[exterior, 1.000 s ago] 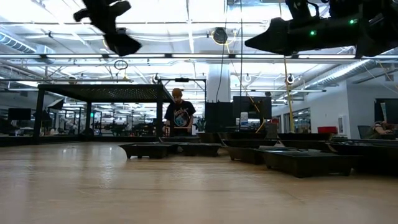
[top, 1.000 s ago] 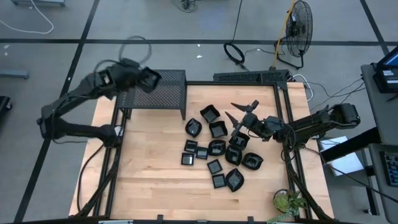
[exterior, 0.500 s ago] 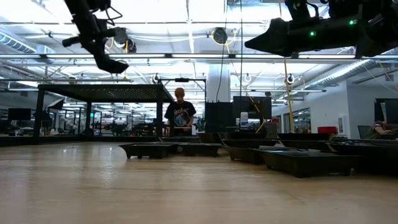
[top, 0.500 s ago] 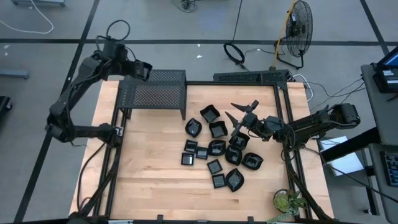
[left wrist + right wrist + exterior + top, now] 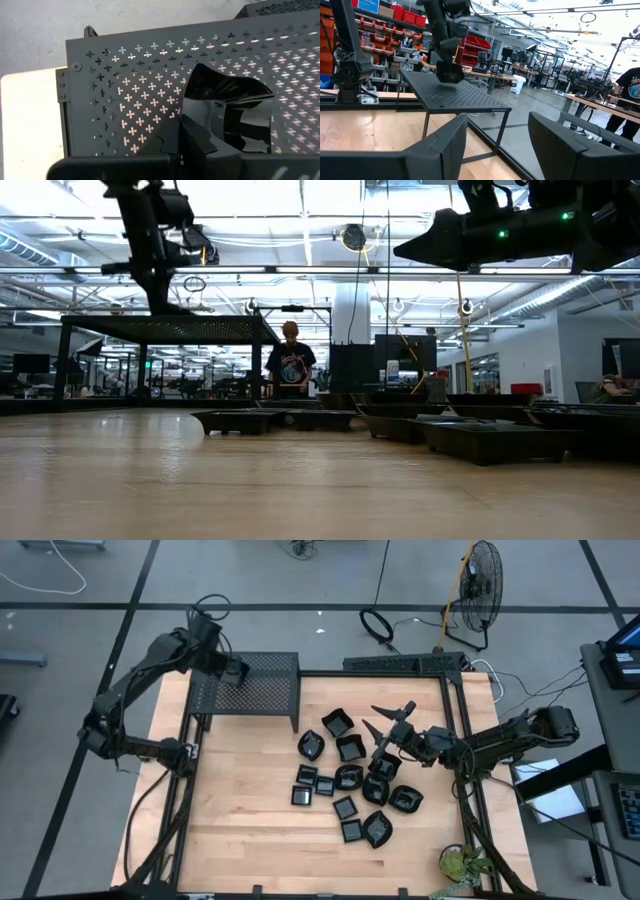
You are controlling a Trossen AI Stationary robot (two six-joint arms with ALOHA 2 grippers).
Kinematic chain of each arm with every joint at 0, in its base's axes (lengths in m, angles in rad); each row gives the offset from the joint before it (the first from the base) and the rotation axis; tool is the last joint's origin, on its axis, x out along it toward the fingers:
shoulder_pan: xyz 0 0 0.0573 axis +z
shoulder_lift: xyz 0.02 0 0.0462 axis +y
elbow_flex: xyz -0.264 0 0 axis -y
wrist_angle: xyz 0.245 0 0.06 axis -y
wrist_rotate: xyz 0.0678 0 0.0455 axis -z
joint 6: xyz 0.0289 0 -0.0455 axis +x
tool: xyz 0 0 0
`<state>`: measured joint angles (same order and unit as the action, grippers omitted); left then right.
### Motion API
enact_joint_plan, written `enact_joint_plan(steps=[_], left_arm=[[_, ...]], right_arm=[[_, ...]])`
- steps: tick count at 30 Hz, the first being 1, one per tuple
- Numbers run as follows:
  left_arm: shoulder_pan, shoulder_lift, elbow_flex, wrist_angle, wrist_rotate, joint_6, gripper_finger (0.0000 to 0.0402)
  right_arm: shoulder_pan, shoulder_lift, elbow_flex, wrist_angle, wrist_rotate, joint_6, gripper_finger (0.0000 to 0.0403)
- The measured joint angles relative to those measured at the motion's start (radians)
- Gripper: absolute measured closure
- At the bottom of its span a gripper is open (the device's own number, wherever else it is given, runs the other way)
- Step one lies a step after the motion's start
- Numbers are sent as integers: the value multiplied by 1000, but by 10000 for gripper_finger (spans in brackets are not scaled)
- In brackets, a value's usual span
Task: Pick & Place Mini shaped plates
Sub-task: Put the distorted square plate on the shelf, then stack the distorted square plate on top of the distorted square plate on the shelf
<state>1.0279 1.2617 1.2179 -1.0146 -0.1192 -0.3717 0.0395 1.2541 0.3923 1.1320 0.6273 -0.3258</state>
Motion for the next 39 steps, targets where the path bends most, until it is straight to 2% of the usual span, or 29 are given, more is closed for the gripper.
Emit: enact_joint_plan(steps=[5, 18, 23, 30, 33, 39], left_arm=[[10, -2, -45, 62, 18, 13, 393], [6, -12, -50, 38, 8, 75, 377], [-7, -50, -50, 37, -14, 82, 325], [-9, -110, -50, 51, 6, 105, 240], [-26, -141, -50, 52, 72, 182, 222], [-125, -213, -50, 136, 319, 292, 221]], right_arm=[[0, 0, 0, 0, 0, 3, 205], [0, 0, 0, -8, 0, 2, 207], [0, 0, 0, -8, 0, 1, 207], [1, 0, 0, -15, 0, 2, 206], [1, 0, 0, -28, 0, 0, 206], [-3, 0, 2, -88, 4, 46, 206]])
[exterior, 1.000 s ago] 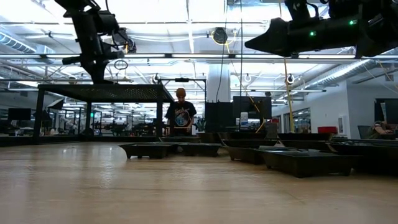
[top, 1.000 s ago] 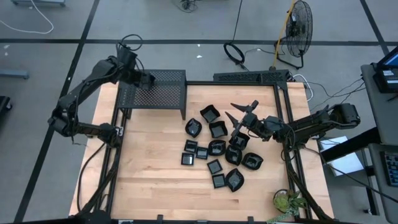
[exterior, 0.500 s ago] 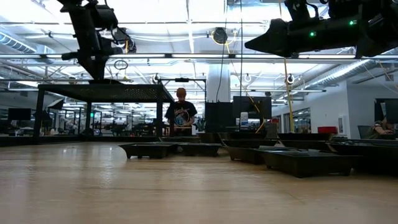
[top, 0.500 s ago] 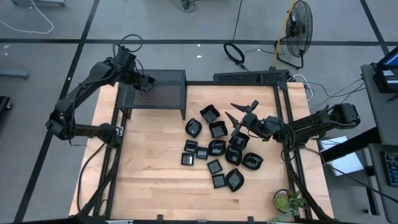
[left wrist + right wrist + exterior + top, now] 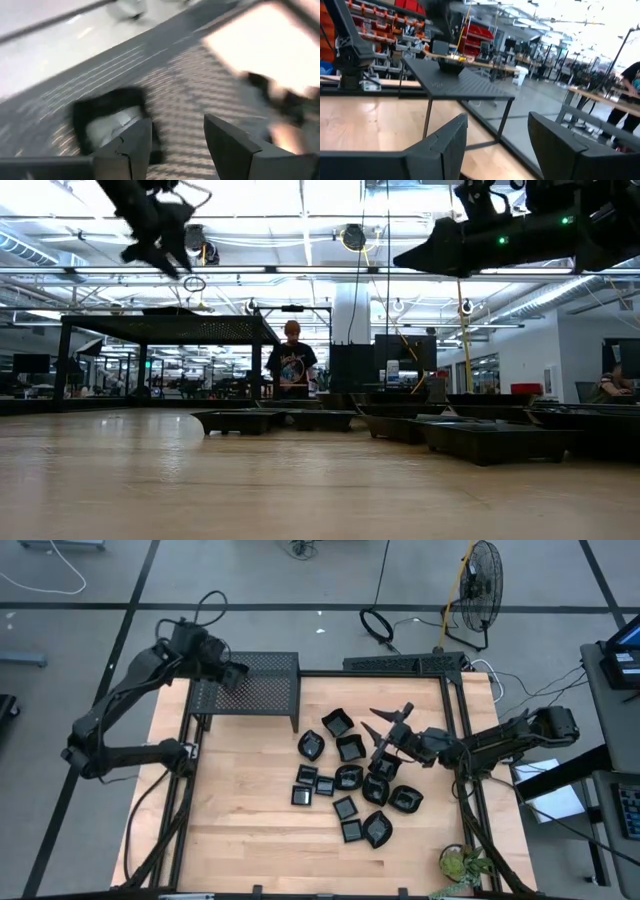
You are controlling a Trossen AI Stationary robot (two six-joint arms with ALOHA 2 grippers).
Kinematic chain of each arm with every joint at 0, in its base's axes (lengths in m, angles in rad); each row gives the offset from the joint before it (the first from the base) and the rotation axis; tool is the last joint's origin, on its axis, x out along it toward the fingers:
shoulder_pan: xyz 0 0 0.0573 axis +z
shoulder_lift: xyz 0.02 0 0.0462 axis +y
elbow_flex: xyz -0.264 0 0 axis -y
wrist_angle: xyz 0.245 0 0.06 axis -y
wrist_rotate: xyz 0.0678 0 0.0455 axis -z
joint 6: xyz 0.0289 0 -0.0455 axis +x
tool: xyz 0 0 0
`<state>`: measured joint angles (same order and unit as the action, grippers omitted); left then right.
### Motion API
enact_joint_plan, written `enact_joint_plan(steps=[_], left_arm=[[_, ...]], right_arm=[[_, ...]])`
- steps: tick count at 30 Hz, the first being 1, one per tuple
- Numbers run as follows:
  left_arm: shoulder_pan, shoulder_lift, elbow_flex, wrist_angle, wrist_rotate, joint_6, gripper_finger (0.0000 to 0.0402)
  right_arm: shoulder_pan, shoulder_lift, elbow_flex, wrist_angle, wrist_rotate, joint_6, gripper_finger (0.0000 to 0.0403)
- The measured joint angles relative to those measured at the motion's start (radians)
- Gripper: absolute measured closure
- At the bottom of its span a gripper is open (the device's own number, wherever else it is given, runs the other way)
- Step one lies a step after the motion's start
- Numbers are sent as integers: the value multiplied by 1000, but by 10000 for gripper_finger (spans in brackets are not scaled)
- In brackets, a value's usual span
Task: Pick & Place Mini shaped plates
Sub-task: Stack the distorted square plate on top of the distorted square plate on the shelf
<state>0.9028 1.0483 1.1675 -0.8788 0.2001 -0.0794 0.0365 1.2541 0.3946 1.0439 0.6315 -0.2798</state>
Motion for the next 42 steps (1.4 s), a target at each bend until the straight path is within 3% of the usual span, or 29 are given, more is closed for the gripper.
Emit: enact_joint_plan(steps=[4, 11, 15, 18, 20, 25, 29, 34, 42], left_arm=[[-152, -34, 0, 112, 108, 39, 240], [-524, -17, 0, 299, 127, 64, 264], [-732, 33, -13, 300, -16, 102, 265], [-841, 71, -81, 343, -123, 101, 265], [-894, 96, -147, 414, -168, 79, 265], [-982, 125, -305, 626, -207, 9, 265], [-1021, 125, -395, 761, -210, -23, 265], [-1041, 125, -461, 828, -212, -36, 265], [-1043, 133, -498, 905, -212, -81, 265]], right_arm=[[-15, -5, 56, -187, -2, 105, 206], [-23, -4, 218, -774, -49, 349, 206], [-12, -6, 237, -991, -181, 455, 206], [-8, -6, 237, -1141, -281, 504, 206], [-9, -6, 237, -1234, -295, 538, 206], [-30, -6, 237, -1422, -293, 610, 206], [-43, -6, 237, -1452, -296, 621, 206], [-55, -6, 237, -1457, -371, 632, 206], [-57, -6, 237, -1474, -373, 645, 206]])
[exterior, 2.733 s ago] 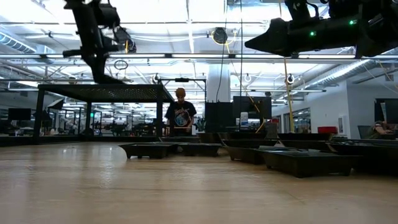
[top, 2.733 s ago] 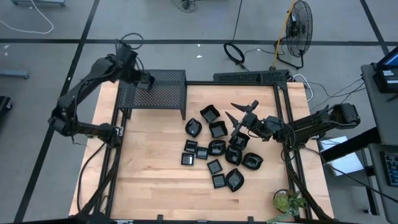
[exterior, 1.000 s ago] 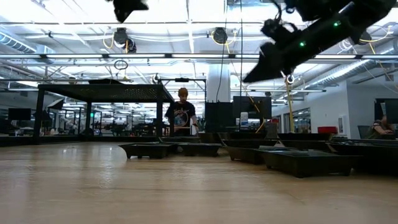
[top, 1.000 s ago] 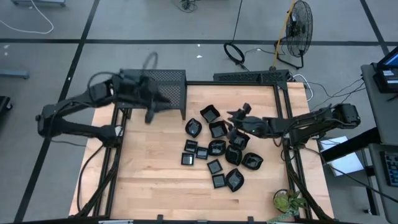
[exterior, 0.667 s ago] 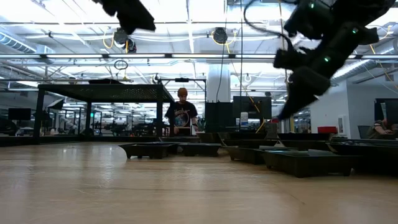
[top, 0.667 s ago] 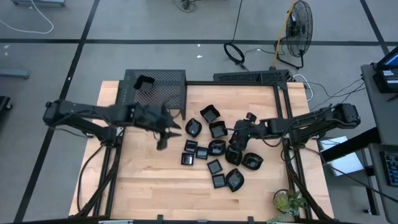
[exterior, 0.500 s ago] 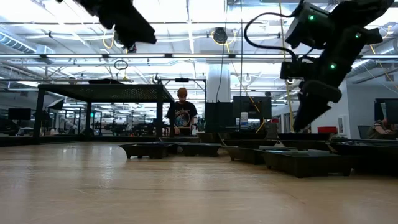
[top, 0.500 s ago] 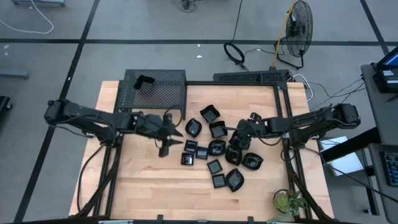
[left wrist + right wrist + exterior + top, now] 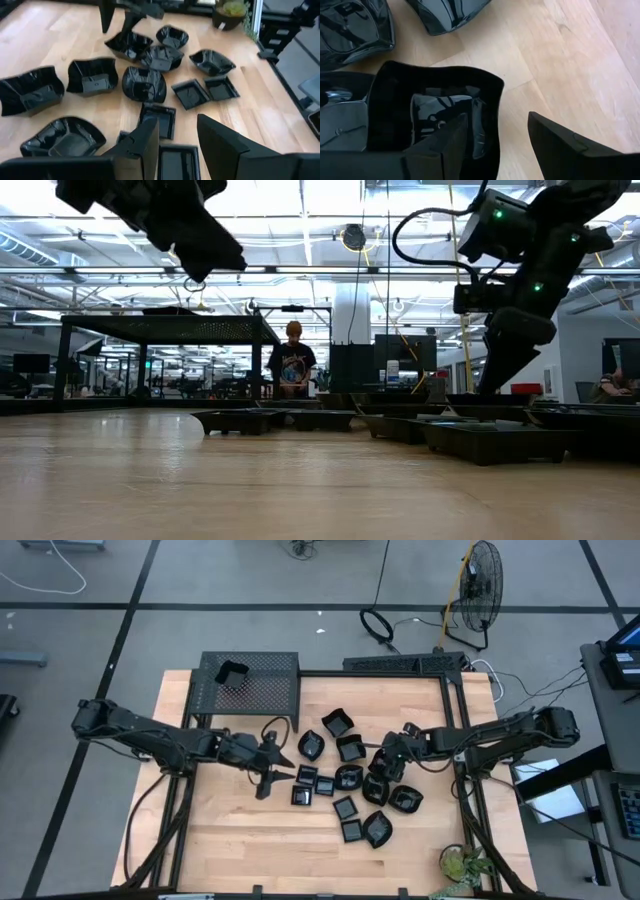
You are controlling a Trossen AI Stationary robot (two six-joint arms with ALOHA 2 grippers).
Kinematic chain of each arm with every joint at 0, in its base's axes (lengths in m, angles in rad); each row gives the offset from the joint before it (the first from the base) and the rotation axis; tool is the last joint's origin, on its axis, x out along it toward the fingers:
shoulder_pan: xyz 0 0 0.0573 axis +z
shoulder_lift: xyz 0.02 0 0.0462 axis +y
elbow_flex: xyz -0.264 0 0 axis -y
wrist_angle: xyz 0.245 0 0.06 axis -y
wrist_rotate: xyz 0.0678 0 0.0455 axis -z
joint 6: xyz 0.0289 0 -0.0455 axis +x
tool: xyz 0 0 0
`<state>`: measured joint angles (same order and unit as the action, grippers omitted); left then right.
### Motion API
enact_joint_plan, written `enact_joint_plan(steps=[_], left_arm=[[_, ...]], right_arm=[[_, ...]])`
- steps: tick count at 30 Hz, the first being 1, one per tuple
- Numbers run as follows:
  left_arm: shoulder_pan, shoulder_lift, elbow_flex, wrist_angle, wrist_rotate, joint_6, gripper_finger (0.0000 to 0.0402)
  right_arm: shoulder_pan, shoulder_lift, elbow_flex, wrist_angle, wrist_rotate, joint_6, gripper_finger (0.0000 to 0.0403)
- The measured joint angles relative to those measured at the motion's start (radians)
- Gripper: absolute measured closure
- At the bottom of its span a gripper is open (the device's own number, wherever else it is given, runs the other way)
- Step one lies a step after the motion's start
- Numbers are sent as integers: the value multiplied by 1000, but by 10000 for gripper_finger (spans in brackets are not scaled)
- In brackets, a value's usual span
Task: Pick & Place Mini shaped plates
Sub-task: Stack the distorted square plate on top of the distorted square plate on the shelf
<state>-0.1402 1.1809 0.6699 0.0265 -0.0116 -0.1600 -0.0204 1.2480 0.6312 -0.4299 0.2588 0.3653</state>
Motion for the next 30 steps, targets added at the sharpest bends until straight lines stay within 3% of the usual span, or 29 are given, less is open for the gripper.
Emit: enact_joint_plan(steps=[18, 30], left_arm=[[8, 71, -6, 40, 2, 8, 265], [8, 71, -6, 38, 2, 7, 265]], right_arm=[[0, 0, -84, 66, 1, 5, 209], [0, 0, -85, 112, 1, -14, 291]])
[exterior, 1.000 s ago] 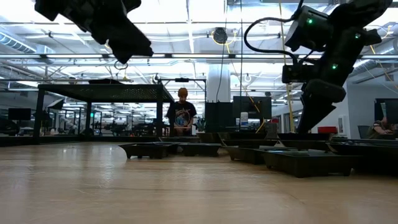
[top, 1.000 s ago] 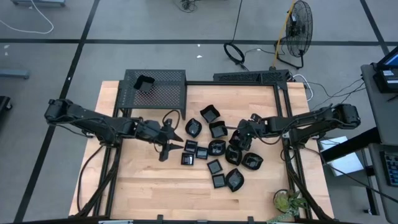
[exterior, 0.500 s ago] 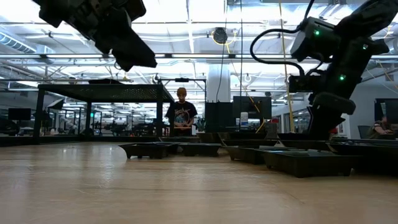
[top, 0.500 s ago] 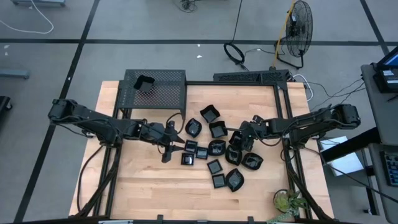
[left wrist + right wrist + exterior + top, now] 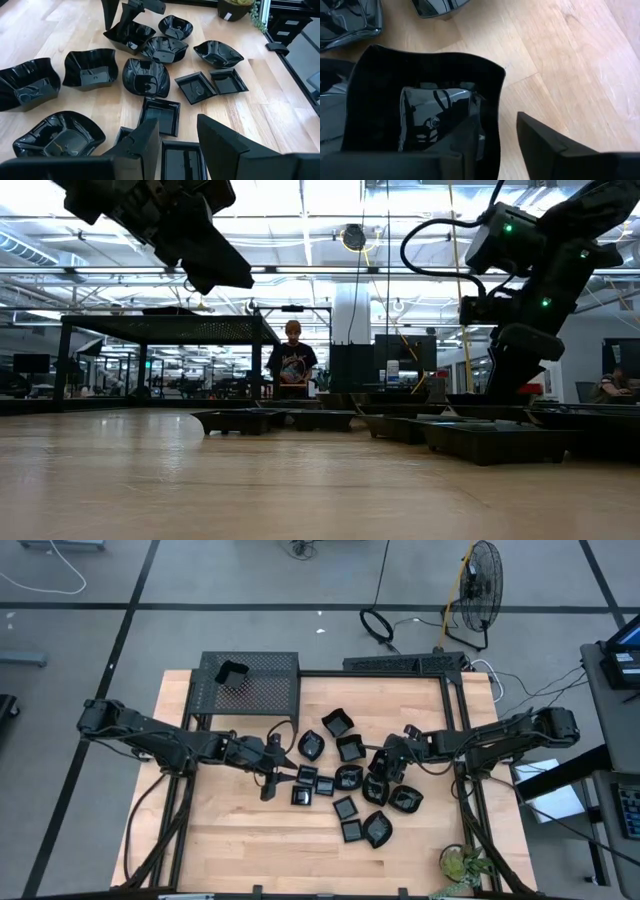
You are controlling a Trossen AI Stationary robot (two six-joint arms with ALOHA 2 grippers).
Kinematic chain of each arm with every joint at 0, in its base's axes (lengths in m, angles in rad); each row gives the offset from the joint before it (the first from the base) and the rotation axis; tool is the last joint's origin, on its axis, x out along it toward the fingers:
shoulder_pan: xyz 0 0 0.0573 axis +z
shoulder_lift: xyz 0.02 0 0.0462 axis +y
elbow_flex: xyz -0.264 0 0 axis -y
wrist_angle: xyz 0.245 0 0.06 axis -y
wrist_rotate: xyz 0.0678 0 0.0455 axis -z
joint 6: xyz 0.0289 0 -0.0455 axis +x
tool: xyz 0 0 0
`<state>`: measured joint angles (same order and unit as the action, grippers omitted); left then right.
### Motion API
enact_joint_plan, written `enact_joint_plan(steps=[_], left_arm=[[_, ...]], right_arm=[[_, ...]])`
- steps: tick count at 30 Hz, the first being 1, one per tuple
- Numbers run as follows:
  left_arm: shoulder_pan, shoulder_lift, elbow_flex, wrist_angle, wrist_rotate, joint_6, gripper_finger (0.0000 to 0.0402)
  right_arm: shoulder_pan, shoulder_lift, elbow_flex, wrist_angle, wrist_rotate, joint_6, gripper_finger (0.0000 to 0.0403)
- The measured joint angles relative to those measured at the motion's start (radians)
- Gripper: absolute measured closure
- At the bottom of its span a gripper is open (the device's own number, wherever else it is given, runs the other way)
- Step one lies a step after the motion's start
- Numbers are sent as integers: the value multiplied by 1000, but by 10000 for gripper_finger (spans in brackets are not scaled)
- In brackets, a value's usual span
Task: Pick & Place Mini shaped plates
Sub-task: Stack the distorted square plate on top of the distorted square plate on the shelf
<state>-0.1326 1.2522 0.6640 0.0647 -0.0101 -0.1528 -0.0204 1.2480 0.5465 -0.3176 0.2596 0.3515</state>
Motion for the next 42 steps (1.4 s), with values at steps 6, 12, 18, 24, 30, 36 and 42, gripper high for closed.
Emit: enact_joint_plan(steps=[6, 12, 18, 24, 30, 36, 42], left_arm=[[0, 0, 0, 0, 0, 0, 265], [0, 0, 0, 0, 0, 0, 265], [0, 0, 0, 0, -1, 0, 265], [0, 0, 0, 0, -1, 6, 265], [0, 0, 0, 0, -1, 9, 265], [0, 0, 0, 0, -1, 9, 265], [0, 0, 0, 0, -1, 10, 265]], right_arm=[[0, 0, 0, 0, -1, 0, 328], [0, 0, 0, 0, -1, -19, 356], [0, 0, 0, 2, 0, -33, 382], [0, 0, 0, 26, 1, -62, 398], [0, -5, 0, 82, 2, -109, 401], [0, -39, 0, 123, 6, -132, 402], [0, -91, -1, 126, 78, -139, 402]])
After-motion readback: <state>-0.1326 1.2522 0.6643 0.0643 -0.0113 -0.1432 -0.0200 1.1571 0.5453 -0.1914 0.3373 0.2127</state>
